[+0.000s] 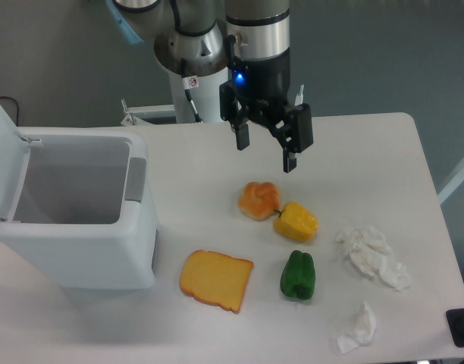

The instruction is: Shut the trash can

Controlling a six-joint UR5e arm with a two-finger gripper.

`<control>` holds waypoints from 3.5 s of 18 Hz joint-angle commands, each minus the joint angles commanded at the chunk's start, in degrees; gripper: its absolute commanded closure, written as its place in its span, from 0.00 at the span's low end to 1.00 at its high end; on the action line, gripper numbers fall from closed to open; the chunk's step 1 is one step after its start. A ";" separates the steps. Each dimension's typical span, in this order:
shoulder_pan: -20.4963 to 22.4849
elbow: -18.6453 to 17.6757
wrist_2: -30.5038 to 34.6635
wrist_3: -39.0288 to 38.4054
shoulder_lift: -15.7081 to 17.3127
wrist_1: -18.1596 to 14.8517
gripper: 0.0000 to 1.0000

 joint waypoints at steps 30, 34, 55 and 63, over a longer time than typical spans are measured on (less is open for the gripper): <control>0.09 1.67 -9.58 -17.30 -0.09 4.22 0.00; -0.17 2.02 -9.58 -21.35 0.00 4.22 0.00; -4.39 5.62 -16.85 -41.99 3.60 4.13 0.00; -7.38 5.54 -27.59 -51.76 6.50 4.13 0.00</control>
